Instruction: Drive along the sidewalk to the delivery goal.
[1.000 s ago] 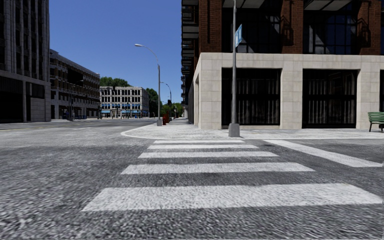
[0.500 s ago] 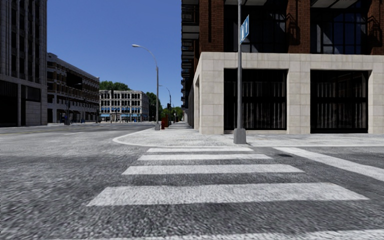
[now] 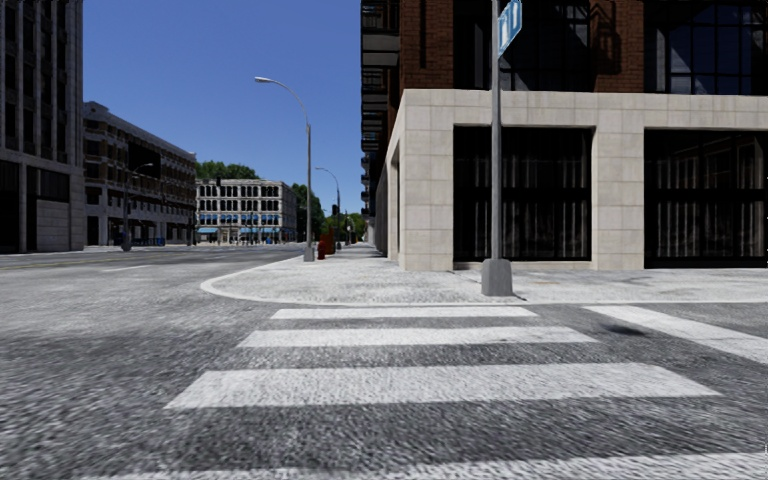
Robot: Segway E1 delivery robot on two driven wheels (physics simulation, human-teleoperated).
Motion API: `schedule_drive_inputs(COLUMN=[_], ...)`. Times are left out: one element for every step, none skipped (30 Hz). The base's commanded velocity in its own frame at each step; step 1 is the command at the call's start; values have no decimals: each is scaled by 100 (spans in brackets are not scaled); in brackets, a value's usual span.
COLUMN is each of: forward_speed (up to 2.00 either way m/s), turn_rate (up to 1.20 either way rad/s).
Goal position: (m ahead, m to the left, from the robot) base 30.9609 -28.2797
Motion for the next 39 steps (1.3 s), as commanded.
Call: schedule_drive_inputs(forward_speed=[200,200,200,200,200,200,200,200,200,200,200,200,200,200,200,200,200,200,200,200,200,200,200,200,200,200,200,200,200,200,200,200,200,200,200,200,200,200,200], turn_rate=[-21,-21,-21,-21,-21,-21,-21,-21,-21,-21,-21,-21,-21,-21,-21,-21,-21,-21,-21,-21,-21,-21,-21,-21,-21,-21,-21,-21,-21,-21,-21,-21,-21,-21,-21,-21,-21,-21,-21])
